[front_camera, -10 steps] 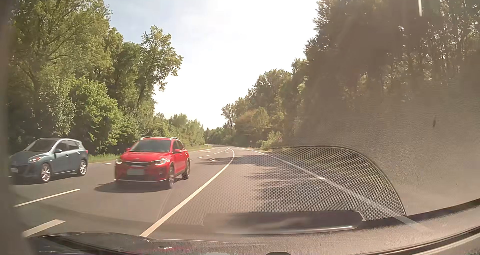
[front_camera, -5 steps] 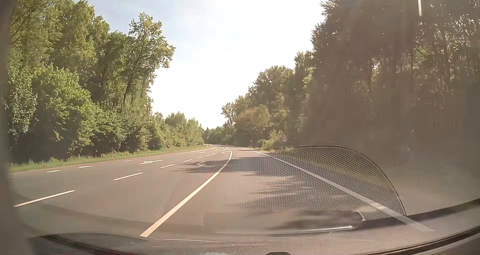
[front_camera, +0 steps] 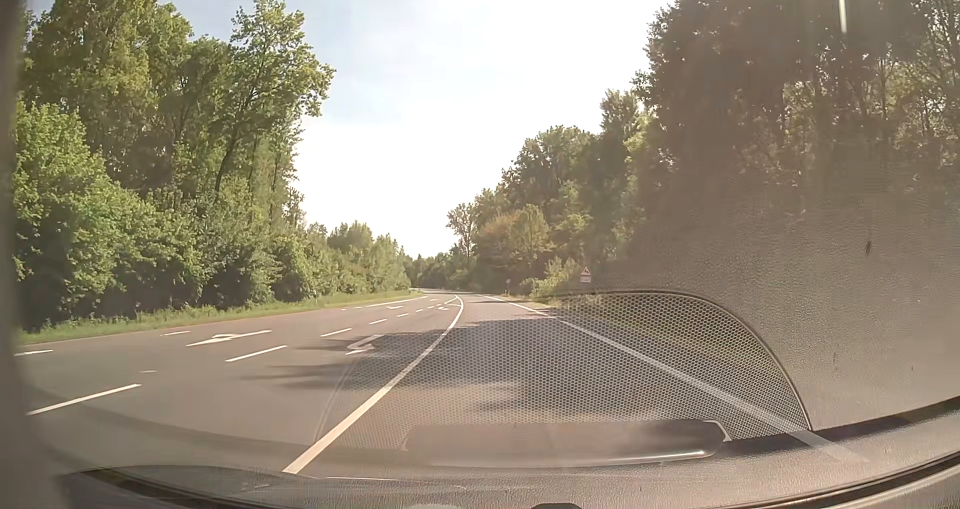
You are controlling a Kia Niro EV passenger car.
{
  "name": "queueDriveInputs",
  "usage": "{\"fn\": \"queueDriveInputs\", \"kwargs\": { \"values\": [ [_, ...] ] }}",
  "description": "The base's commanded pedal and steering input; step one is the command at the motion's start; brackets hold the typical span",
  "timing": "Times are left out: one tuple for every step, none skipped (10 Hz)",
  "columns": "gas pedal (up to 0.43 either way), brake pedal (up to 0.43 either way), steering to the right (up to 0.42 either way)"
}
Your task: Follow the waypoints while adhering to traffic rules and regulations
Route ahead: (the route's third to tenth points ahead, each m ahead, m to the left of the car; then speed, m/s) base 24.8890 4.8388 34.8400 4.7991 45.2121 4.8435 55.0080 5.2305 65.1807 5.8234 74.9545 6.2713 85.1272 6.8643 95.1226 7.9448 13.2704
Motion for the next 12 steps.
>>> {"fn": "queueDriveInputs", "kwargs": {
  "values": [
    [0.350,0.000,-0.012],
    [0.339,0.000,-0.012],
    [0.339,0.000,-0.012],
    [0.331,0.000,-0.012],
    [0.331,0.000,-0.012],
    [0.331,0.000,-0.011],
    [0.319,0.000,-0.009],
    [0.311,0.000,-0.009],
    [0.311,0.000,-0.008],
    [0.299,0.000,-0.009],
    [0.299,0.000,-0.008],
    [0.299,0.000,-0.009]
  ]
}}
